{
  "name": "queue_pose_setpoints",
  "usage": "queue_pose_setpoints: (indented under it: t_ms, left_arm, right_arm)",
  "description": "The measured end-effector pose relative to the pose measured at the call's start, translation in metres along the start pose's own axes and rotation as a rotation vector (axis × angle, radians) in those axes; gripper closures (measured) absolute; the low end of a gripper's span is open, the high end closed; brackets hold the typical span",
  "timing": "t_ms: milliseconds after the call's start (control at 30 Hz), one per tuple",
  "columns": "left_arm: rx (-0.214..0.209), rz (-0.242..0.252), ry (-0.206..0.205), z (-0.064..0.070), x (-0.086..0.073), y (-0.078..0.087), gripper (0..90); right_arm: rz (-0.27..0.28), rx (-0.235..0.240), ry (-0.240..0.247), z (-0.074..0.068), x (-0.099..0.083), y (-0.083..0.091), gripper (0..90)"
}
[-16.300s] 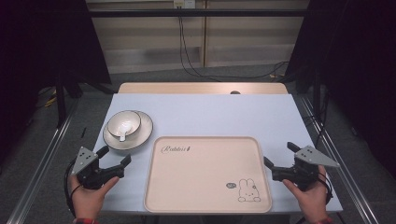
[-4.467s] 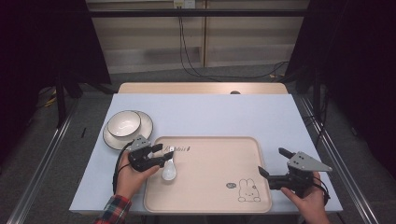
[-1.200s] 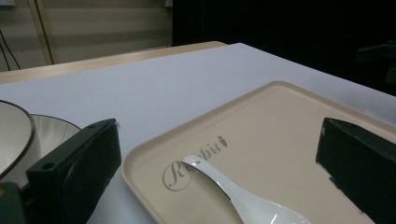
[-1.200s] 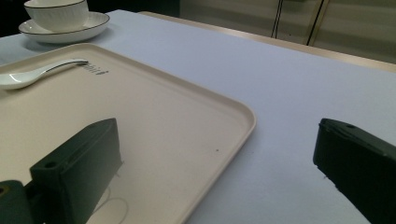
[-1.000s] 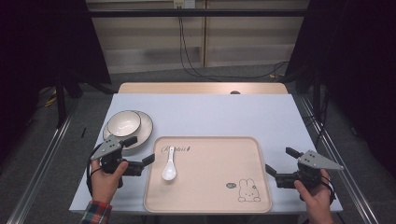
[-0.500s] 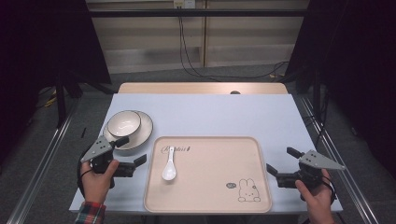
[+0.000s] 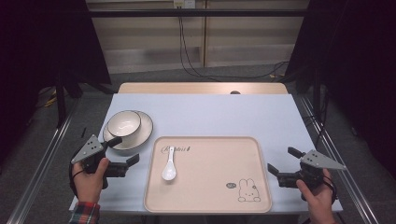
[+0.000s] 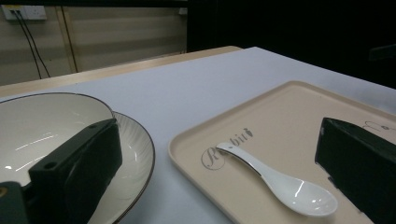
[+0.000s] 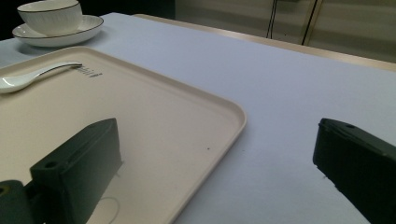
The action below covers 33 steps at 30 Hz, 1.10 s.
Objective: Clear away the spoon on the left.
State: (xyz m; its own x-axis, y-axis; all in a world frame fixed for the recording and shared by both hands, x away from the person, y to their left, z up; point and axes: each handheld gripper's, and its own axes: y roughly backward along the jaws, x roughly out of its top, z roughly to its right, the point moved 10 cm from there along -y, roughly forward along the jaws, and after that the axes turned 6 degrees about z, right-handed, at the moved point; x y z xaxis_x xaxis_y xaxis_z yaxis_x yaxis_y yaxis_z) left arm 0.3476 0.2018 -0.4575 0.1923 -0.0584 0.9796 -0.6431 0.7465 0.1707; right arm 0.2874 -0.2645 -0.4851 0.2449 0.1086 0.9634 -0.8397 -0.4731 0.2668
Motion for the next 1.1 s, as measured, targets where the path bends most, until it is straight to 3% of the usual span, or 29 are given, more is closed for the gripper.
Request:
queue_pose_setpoints:
  t_ms: [433, 767, 1100]
  left_arm:
    - [0.027, 0.001, -0.004, -0.011, -0.002, 0.012, 1.0]
    - [0.014, 0.004, 0.003, -0.013, -0.004, 0.02, 1.2]
    - [0.033, -0.004, 0.012, -0.016, -0.007, 0.023, 1.6]
  right_arm:
    - [0.004, -0.004, -0.002, 0.002, 0.0, 0.001, 0.6]
    - [0.006, -0.01, -0.01, 0.005, 0.001, 0.003, 0.6]
    - [0.004, -0.016, -0.015, 0.008, -0.001, 0.004, 0.6]
